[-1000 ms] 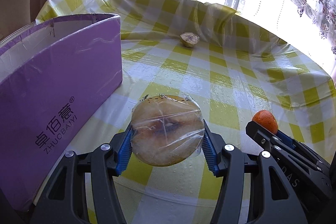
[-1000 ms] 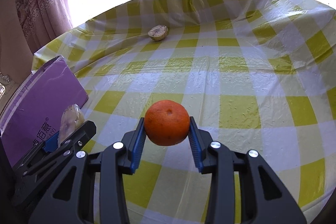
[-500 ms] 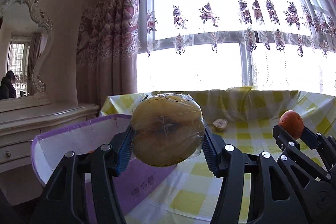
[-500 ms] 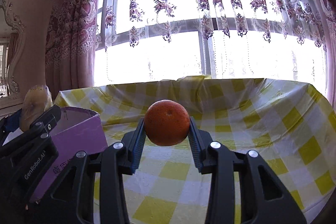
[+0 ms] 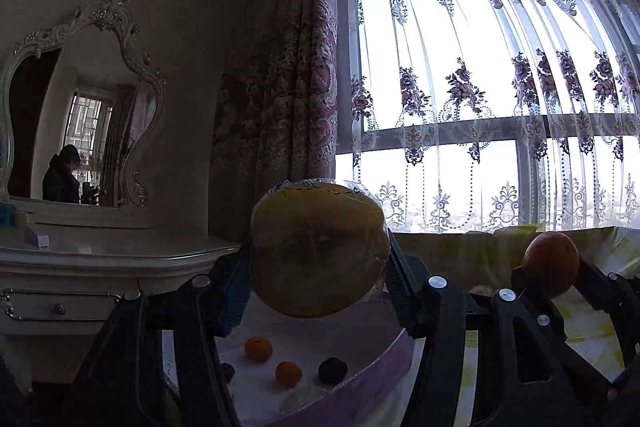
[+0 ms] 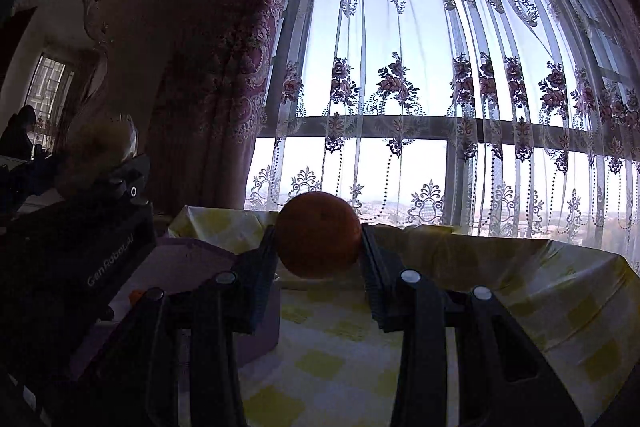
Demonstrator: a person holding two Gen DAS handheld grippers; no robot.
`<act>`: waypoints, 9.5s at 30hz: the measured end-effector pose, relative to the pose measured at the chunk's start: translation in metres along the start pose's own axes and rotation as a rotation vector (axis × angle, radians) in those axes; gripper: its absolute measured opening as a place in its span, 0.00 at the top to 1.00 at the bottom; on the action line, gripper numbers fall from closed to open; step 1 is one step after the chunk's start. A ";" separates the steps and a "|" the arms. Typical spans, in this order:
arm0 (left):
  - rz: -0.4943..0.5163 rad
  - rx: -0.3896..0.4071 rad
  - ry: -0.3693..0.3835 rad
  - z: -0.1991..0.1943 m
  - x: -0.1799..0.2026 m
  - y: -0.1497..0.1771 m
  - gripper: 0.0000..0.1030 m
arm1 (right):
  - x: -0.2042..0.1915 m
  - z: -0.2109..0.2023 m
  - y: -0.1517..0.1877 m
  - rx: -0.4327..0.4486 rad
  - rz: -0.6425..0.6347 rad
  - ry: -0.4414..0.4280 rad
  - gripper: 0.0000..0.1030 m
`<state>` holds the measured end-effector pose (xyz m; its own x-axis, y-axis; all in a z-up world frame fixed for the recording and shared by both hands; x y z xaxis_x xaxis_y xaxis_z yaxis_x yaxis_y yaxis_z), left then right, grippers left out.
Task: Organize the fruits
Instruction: 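Open the right tool to drop the orange into the box while the left tool releases the pear half, then move both open tools back over the last wrapped pear half on the tablecloth, then grasp the last wrapped pear half with the right tool, then grasp the small dark fruit behind it with the left tool, then lift and carry the wrapped pear half and the dark fruit over the purple box, then open the right tool to drop the pear half into the box while the left tool releases the dark fruit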
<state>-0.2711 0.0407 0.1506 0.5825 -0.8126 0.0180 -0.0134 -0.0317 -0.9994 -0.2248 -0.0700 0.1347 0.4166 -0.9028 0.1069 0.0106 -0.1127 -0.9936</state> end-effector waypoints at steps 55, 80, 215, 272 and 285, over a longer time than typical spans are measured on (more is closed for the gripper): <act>0.062 -0.729 -0.220 0.138 -0.105 0.056 0.14 | -0.148 0.184 0.029 -0.672 -0.304 -0.194 0.18; 0.288 -0.324 -0.121 0.077 -0.007 0.004 0.14 | 0.002 0.142 0.022 -0.409 0.146 -0.206 0.02; -0.026 -0.976 0.425 0.296 0.240 0.139 0.65 | 0.283 0.365 0.139 -0.765 0.736 0.149 0.42; -0.062 -0.231 0.177 0.046 -0.005 0.024 0.64 | 0.021 0.057 0.021 -0.265 0.154 -0.015 0.41; -0.162 -0.198 -0.075 0.057 -0.109 0.014 0.64 | -0.089 0.067 -0.024 -0.208 -0.014 -0.224 0.41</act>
<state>-0.2885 0.1622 0.1332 0.6486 -0.7424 0.1677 -0.0697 -0.2774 -0.9582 -0.2015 0.0408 0.1468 0.6081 -0.7891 0.0865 -0.1588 -0.2276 -0.9607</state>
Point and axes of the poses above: each gripper's, at about its wrist camera, not at the fingertips, and z roughly the way its jaws point, x to its right, y to its underside, the point moved 1 cm from there along z, roughly the way its jaws point, and after that the axes turned 8 degrees about -x, right-handed, at the moved point
